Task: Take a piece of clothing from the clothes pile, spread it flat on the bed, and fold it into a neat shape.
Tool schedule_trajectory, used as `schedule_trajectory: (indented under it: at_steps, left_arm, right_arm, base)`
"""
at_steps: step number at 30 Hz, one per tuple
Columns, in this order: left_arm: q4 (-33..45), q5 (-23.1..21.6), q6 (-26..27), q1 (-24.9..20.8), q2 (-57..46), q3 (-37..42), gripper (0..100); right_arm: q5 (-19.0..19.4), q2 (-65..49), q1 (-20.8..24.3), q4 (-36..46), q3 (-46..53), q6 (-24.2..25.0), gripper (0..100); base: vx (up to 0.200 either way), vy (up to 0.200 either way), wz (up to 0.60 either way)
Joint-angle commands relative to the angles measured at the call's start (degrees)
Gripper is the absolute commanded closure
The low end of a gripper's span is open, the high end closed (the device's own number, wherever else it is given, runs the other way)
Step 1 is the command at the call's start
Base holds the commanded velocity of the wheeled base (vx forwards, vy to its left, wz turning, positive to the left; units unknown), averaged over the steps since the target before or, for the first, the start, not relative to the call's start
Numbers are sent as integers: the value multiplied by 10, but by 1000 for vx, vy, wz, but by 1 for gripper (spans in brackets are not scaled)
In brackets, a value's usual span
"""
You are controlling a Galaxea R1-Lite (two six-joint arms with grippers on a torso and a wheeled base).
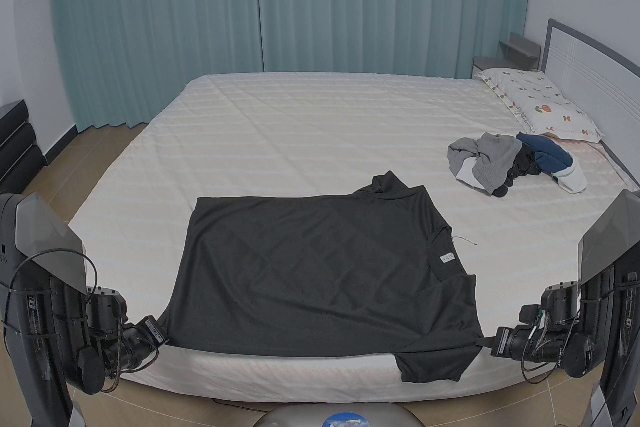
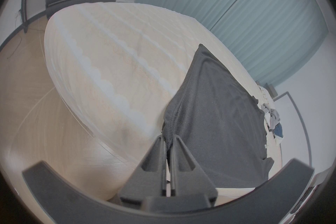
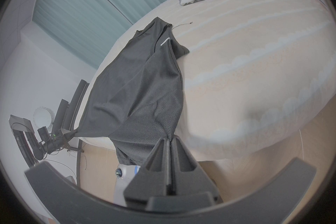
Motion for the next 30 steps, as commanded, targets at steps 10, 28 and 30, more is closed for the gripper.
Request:
schedule_trajectory:
  at_steps: [10, 28, 30]
  left_arm:
    - [25, 16, 50, 20, -9, 10, 100]
    - [235, 19, 113, 16, -109, 10, 100]
    - [253, 25, 113, 8, -116, 10, 100]
  right_arm:
    - [-8, -112, -12, 156, 15, -43, 100]
    - [-64, -210, -3, 349, 15, -56, 100]
    - [-67, -225, -3, 368, 15, -56, 100]
  base:
    - [0, 0, 0]
    - [0, 0, 0]
    - [0, 0, 0]
